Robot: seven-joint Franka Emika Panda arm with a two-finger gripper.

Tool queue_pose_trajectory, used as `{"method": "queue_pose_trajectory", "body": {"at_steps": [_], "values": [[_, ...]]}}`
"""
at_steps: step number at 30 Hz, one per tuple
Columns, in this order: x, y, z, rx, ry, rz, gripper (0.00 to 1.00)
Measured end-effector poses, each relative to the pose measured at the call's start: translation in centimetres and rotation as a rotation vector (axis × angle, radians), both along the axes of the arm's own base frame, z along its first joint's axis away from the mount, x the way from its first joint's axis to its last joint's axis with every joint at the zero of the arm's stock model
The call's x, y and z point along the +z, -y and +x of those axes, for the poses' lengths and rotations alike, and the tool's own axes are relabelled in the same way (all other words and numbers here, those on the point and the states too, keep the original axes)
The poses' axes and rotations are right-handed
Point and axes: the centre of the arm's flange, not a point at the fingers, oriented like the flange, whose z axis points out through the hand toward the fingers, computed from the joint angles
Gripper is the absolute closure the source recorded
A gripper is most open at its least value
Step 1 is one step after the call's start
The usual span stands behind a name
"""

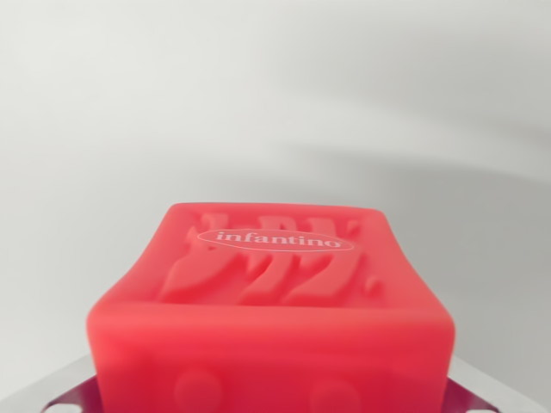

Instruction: Destack cube

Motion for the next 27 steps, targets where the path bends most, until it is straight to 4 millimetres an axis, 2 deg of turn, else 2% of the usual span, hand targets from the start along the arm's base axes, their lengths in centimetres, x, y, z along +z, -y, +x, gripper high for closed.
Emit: {"method": "queue_pose_trajectory", "body": {"at_steps": [6,13,27], "values": [[-0.3,0.8,-0.2,0.009,0.004,-0.001,1.00],[-3.0,0.7,-0.2,0.011,-0.004,0.001,1.00],[-6.6,0.7,-0.2,0.012,-0.001,0.000,1.00]]}}
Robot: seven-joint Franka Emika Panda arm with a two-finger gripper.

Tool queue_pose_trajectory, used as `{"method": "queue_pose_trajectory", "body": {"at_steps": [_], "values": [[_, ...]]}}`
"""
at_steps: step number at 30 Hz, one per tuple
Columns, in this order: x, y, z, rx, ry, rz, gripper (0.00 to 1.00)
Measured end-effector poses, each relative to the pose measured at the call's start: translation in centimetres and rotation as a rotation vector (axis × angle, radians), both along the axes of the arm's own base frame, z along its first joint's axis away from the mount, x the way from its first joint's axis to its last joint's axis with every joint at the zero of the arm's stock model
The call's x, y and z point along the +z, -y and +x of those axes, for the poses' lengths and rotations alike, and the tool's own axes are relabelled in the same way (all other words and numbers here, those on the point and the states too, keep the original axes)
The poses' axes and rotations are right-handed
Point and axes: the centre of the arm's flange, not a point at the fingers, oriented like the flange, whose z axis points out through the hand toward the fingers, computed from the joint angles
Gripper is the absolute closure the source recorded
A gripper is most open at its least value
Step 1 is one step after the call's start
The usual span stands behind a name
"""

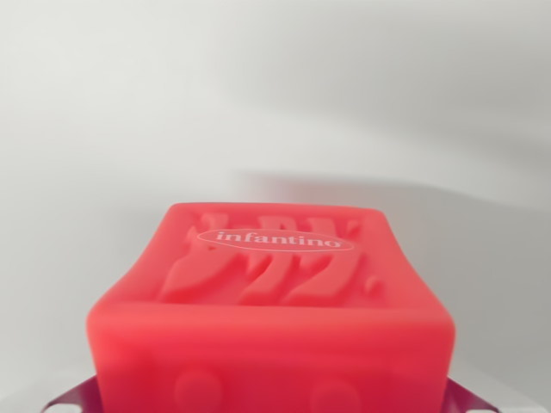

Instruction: Destack cube

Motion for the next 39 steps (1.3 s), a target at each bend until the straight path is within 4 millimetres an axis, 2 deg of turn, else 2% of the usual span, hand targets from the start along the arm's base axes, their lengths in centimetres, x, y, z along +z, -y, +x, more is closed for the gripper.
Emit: {"method": "queue_pose_trajectory", "body": {"at_steps": [12,29,30,39], "values": [[-2.4,0.0,0.0,0.001,0.000,0.000,1.00],[-3.9,0.0,0.1,0.001,0.001,0.000,1.00],[-3.9,0.0,0.1,0.001,0.001,0.000,0.00],[-3.9,0.0,0.1,0.001,0.002,-0.001,0.00]]}}
